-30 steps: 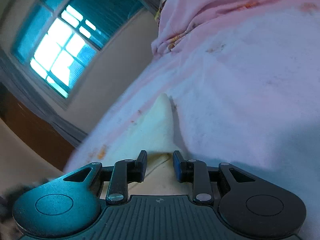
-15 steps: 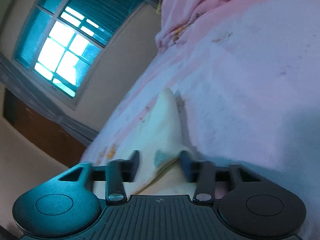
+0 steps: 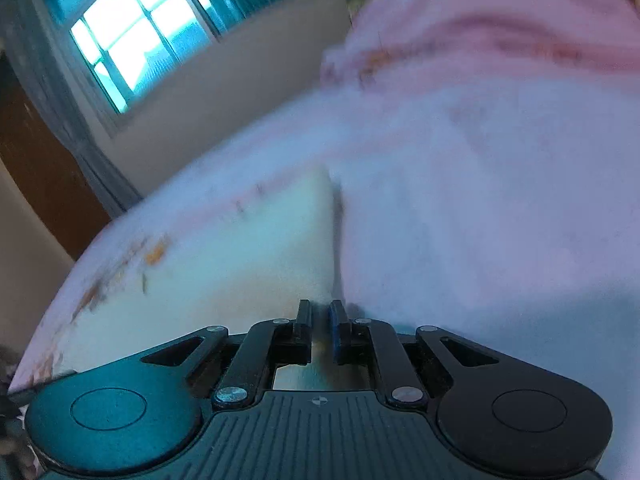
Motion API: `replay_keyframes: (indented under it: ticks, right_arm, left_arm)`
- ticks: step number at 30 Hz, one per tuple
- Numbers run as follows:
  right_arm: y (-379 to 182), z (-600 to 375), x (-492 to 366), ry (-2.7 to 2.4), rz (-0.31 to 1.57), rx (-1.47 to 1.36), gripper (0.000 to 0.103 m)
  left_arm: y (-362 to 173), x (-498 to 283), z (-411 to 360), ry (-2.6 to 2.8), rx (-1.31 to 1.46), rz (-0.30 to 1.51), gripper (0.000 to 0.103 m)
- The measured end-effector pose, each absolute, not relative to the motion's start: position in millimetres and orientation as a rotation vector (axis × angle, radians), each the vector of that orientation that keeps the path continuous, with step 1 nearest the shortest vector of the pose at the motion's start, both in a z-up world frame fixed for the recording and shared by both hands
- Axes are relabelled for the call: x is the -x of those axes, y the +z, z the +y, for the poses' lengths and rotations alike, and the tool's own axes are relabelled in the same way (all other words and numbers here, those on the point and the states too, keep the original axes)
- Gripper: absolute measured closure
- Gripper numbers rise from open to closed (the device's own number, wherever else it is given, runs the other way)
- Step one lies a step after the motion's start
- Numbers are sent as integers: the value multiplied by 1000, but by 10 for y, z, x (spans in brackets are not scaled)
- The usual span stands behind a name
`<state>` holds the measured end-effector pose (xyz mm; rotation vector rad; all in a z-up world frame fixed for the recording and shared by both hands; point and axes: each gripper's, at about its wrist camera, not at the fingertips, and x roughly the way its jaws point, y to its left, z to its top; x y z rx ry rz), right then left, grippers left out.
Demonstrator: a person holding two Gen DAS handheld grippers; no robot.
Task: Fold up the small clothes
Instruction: 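Grasp the sweater hem with the left gripper while the right gripper grasps the hem too, then lift the hem with both grippers and fold it toward the collar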
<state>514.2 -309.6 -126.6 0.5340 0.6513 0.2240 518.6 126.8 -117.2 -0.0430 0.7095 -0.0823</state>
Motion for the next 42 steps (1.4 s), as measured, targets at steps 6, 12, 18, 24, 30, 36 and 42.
replay_keyframes:
  ticks: [6,12,18,24,30,36,42]
  right_arm:
    - [-912,-3386,-4607,254,587,-502,23]
    - [-826,-3645,-3573,375,617,-487,49]
    - [-980,-3778,-2616,431,767,-574,59]
    - [-1059,-3799,-1987,454,816,-673,59]
    - [-1128,-3744,-1880,487,817,-719,59]
    - [-1238,-3822,-1995,508,824,-826,59]
    - [-1349,-3947,-2076,579,840,-929,60]
  left_arm:
    - [-891,-4655,1282,-160,45,687,44]
    - [-911,-3432,1441,-258,69,769,46]
    - [-999,-2474,1536,-271,161,831,46]
    - [-1019,-1977,1447,-295,166,841,46]
    - [-1038,-1842,1497,-331,228,843,67]
    - [-1253,-1938,1816,-433,525,892,84]
    - [-1479,-2027,2025,-493,735,865,78]
